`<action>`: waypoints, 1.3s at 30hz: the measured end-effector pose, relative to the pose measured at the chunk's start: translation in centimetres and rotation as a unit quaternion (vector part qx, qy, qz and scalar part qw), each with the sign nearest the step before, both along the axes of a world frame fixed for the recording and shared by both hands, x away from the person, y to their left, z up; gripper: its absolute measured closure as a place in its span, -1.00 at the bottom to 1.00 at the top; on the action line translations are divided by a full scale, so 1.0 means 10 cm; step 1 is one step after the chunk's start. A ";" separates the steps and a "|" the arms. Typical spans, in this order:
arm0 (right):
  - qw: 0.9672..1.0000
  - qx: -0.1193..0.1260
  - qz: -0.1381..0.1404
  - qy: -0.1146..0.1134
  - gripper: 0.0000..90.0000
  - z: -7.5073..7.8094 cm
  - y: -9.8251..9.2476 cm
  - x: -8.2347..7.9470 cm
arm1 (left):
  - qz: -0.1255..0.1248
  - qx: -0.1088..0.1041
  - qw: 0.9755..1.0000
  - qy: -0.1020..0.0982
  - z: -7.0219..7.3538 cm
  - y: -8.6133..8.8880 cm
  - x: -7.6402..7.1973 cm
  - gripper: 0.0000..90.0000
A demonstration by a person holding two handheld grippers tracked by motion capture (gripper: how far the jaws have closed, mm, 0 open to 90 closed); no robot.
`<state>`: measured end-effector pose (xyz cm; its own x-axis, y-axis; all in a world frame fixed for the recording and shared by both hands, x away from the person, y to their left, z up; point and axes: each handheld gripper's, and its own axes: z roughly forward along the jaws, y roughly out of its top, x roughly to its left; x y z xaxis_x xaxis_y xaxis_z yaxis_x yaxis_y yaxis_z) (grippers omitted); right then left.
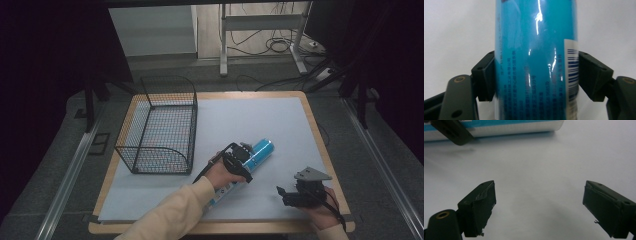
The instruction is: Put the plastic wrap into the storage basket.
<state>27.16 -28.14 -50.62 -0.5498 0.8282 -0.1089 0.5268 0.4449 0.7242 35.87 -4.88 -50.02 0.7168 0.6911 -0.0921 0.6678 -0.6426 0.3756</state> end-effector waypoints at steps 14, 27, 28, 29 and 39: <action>1.000 0.016 0.003 -0.010 -0.74 0.05 -0.02 -0.06 | 0.015 0.005 1.000 0.021 -0.03 -0.02 0.06 -0.34; 1.000 0.017 -0.003 -0.018 -0.73 0.07 -0.05 -0.07 | 0.004 0.028 0.999 0.039 0.01 -0.05 0.10 -0.31; 1.000 0.016 -0.004 -0.018 -0.73 0.07 -0.05 -0.07 | 0.003 0.030 0.999 0.041 0.01 -0.05 0.10 -0.31; 1.000 0.016 -0.004 -0.018 -0.73 0.07 -0.05 -0.07 | 0.003 0.030 0.999 0.041 0.01 -0.05 0.10 -0.31; 1.000 0.009 -0.005 -0.020 -0.73 0.07 0.00 -0.03 | 0.005 0.027 0.999 0.045 0.20 0.11 0.13 -0.31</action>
